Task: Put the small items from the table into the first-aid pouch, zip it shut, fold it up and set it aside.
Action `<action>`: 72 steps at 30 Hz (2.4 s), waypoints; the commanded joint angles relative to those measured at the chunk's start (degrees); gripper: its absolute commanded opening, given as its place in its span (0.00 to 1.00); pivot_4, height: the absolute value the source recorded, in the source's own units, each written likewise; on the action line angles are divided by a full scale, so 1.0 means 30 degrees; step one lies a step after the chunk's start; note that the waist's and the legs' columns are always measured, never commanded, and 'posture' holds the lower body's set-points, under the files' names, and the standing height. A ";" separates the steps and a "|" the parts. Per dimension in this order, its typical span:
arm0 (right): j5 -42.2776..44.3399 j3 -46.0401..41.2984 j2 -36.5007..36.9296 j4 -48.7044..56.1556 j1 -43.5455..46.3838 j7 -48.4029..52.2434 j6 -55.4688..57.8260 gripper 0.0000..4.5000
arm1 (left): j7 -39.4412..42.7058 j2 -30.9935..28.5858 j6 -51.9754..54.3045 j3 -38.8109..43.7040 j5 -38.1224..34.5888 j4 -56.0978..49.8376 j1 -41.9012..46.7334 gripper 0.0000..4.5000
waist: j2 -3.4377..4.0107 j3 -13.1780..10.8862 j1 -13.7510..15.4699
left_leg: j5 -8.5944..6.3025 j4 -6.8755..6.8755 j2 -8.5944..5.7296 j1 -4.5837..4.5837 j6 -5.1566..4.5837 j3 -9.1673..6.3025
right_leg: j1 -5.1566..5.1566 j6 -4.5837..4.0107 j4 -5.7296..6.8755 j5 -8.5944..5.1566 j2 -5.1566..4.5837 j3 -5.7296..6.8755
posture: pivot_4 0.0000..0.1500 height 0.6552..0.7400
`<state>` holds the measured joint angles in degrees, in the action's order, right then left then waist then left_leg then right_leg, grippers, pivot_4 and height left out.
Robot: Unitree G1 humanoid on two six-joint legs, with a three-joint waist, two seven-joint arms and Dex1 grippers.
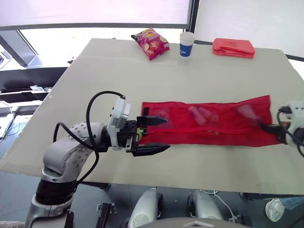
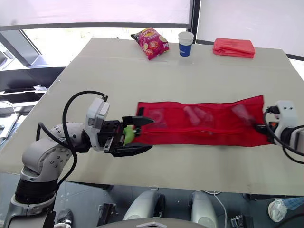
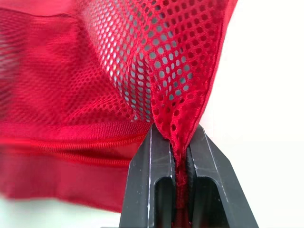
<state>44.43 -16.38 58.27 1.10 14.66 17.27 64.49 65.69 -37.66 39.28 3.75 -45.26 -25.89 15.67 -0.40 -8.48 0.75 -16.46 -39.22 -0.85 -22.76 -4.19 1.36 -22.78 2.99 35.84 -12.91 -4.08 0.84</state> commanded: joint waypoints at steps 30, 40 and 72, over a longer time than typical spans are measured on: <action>0.4995 -0.8622 -0.0092 1.3375 -0.4582 1.0344 -0.5351 0.96 | -0.8127 0.2646 0.8168 -0.2057 0.3416 1.2891 0.8169 1.00 | -0.0107 -0.0069 0.0099 | 0.0021 0.0008 0.0030 0.0000 0.0038 -0.0086 | 0.0012 0.0108 0.0021 0.0054 0.0009 0.0078 | 1.00 1.00; 0.7716 -0.8922 0.0343 1.4688 -0.5173 0.9393 -0.5138 0.96 | -0.8643 0.5709 1.2638 -0.0138 0.1757 1.4196 0.9614 1.00 | -0.0142 -0.0069 0.0338 | 0.0019 0.0006 0.0012 -0.0021 0.0043 -0.0106 | 0.0010 0.0105 0.0008 0.0054 -0.0147 0.0104 | 1.00 1.00; 0.8026 -0.8450 0.0683 1.4742 -0.5819 0.8412 -0.5802 0.96 | -1.2022 0.8391 0.6479 -0.1459 0.6363 1.4570 1.0033 1.00 | -0.0148 -0.0072 0.0550 | 0.0015 0.0028 0.0004 -0.0058 0.0057 -0.0100 | -0.0017 0.0016 -0.0020 0.0020 -0.0212 0.0107 | 1.00 1.00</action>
<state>68.55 -40.19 59.82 44.98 -2.53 42.14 48.42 28.48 -13.33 59.53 -0.12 -26.26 16.38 44.55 -0.84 -8.70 2.41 -16.42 -39.14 -0.84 -22.94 -4.02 1.06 -22.83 3.04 35.78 -12.85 -4.72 1.17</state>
